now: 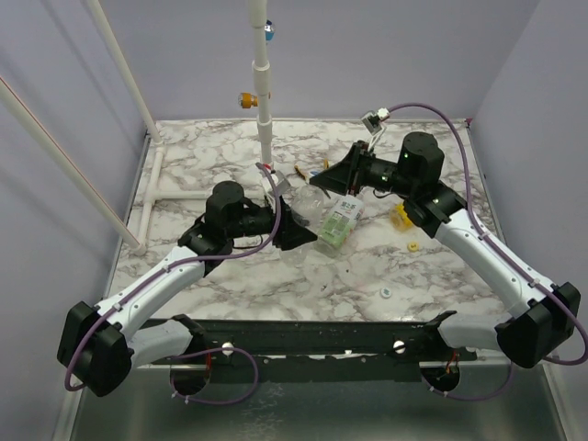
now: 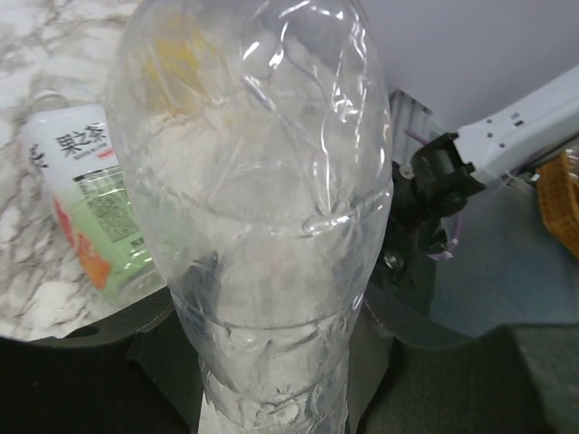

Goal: Screw on the bottle caps
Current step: Screw the bottle cap onto the plastic bottle.

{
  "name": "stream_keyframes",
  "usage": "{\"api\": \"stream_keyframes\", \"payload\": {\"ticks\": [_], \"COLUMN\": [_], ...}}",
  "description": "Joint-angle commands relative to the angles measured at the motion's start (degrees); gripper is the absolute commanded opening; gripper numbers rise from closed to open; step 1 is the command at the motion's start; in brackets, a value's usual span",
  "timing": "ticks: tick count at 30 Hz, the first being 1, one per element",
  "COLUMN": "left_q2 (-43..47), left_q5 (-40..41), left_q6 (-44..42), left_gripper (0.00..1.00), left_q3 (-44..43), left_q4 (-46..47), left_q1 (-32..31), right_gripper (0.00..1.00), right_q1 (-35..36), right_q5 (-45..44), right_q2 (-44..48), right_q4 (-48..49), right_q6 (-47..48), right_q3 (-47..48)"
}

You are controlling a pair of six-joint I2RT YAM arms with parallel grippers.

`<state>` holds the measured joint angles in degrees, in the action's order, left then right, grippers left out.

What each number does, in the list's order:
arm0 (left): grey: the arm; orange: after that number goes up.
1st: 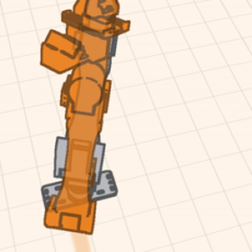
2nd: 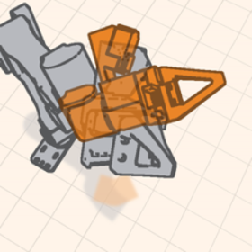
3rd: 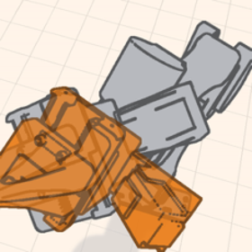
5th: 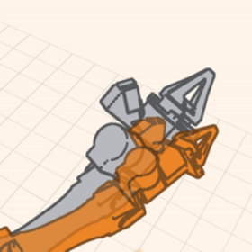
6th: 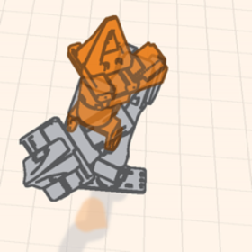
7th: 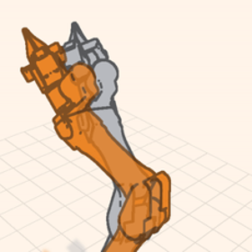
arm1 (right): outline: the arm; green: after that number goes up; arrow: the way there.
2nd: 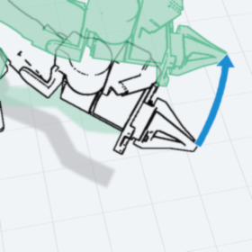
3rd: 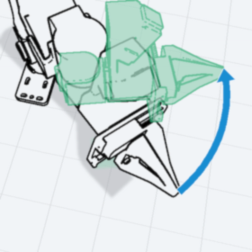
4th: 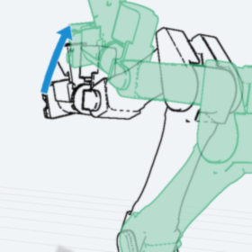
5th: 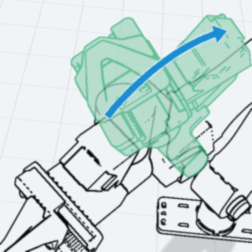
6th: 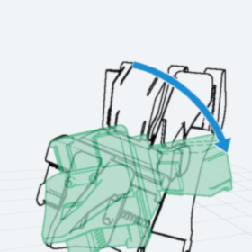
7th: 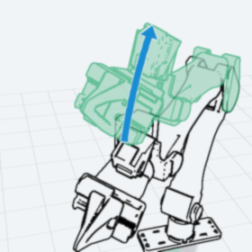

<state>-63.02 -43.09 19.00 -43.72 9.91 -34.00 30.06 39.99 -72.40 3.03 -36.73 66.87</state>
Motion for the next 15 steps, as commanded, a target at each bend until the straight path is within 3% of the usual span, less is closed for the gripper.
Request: {"api": "stream_keyframes", "payload": {"ticks": [1,11,15], "left_q2": [-0.4,-3.2,-3.9], "left_q5": [17.2,42.1,48.0], "left_q6": [-3.9,-9.2,-10.4], "left_gripper": [0.00,0.00,0.00], "left_q3": [-4.0,-9.0,-9.8], "left_q4": [-7.1,-11.7,-12.0], "left_q1": [-0.1,-8.2,-10.0], "right_gripper": [0.05,0.00,0.01], "right_q1": [2.2,12.2,13.5], "right_q5": [-12.7,-42.5,-46.2], "right_q2": [2.0,-4.5,-6.5], "right_q4": [-12.1,-29.9,-32.0], "right_q6": [3.8,4.4,3.2], "right_q3": [4.3,15.0,17.1]}}
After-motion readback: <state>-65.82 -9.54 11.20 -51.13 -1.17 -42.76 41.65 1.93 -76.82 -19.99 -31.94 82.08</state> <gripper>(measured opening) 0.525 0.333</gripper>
